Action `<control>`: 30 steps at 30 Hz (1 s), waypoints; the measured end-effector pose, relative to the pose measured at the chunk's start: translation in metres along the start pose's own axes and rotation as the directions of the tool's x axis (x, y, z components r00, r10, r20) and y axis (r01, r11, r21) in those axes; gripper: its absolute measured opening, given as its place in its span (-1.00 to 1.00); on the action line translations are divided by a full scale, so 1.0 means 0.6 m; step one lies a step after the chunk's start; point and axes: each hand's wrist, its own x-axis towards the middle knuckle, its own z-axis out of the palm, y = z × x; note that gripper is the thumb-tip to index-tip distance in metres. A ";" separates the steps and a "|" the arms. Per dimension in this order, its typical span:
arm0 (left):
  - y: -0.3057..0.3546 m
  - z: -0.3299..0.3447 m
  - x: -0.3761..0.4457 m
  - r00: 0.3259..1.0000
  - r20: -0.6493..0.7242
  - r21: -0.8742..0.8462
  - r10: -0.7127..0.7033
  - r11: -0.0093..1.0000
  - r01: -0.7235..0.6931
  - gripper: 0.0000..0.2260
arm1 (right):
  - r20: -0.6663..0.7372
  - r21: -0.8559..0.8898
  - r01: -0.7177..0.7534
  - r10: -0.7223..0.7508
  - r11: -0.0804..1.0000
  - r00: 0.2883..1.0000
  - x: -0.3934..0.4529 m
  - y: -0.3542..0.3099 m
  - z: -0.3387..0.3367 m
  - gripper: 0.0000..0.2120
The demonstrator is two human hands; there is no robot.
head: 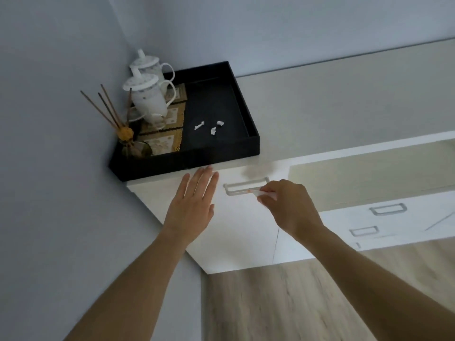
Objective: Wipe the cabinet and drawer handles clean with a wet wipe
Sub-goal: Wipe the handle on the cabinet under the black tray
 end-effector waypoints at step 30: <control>-0.010 0.180 0.113 0.584 -0.783 0.305 0.214 0.951 0.060 -0.38 | -0.541 0.574 0.046 0.337 0.818 0.771 0.049 0.047 0.158 -0.78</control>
